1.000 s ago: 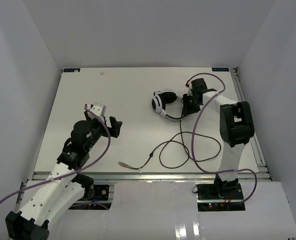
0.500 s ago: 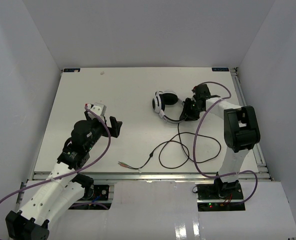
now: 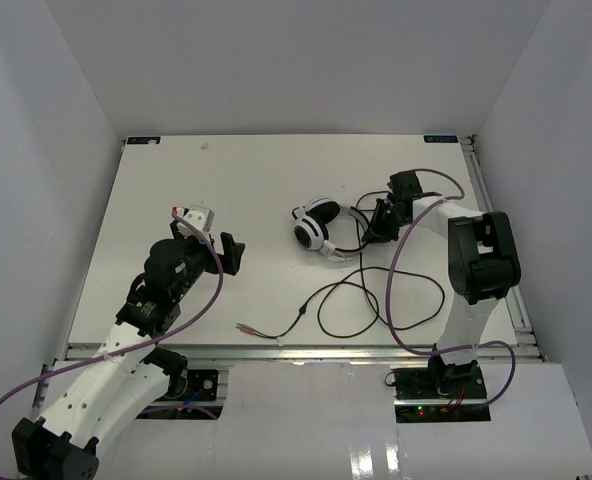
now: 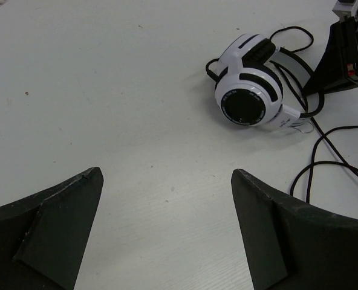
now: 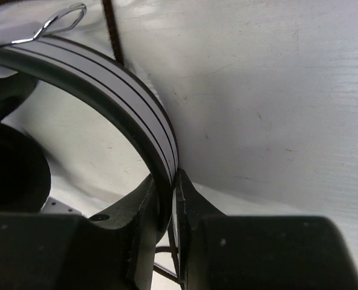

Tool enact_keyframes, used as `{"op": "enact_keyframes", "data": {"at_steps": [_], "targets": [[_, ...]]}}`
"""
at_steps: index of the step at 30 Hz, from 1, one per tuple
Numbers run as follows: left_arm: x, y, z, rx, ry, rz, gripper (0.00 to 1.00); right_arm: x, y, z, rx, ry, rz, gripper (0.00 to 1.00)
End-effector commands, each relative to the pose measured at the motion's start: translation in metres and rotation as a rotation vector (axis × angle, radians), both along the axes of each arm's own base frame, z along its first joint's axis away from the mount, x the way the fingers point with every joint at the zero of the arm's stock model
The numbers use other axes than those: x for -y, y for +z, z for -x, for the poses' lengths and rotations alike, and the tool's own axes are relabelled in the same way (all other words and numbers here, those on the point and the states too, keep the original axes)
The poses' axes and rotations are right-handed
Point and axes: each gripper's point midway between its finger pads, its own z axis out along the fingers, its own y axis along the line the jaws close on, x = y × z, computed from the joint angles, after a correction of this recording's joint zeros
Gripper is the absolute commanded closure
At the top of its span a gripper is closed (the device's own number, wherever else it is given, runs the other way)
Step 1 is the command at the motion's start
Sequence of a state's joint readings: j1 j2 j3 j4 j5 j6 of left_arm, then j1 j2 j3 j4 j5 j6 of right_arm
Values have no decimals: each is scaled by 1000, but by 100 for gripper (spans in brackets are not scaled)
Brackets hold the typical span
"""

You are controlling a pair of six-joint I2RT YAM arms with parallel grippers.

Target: Wrap the headphones

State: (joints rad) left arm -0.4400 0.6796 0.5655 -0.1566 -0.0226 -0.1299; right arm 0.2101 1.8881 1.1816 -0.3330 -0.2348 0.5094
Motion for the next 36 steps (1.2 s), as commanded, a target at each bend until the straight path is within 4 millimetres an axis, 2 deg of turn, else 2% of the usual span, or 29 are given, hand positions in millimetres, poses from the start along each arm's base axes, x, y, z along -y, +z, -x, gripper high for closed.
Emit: {"op": "enact_keyframes", "data": {"at_steps": [1,4,8,13,16,18,19,20,23,25,28,30,36], "targets": [[5,12,2,38,-37,14,2,18,-4,-6,28,24,50,91],[12,18,9,63,-92,32,2,24,11,-15,113,79,68,92],[20,27,16,101,-151,53,2,17,51,-22,306,272,74,92],[38,33,31,125,-275,92,2,2,111,-4,593,580,78,92],[57,30,39,82,-383,144,2,9,143,3,728,643,185,92],[72,27,47,10,-460,203,2,14,166,9,816,659,246,92],[80,25,53,-51,-500,255,3,17,187,14,883,658,272,92],[85,26,56,-67,-521,289,3,19,198,18,927,664,291,92],[93,26,62,-104,-562,368,2,23,232,30,1047,675,337,92],[97,17,64,-160,-566,404,2,24,263,39,1121,662,342,92],[101,4,59,-214,-545,416,2,25,294,50,1175,630,290,92],[105,-1,56,-210,-533,398,2,23,307,56,1175,612,224,92],[125,-16,61,31,-640,136,2,17,326,61,1110,560,-12,92]]}}
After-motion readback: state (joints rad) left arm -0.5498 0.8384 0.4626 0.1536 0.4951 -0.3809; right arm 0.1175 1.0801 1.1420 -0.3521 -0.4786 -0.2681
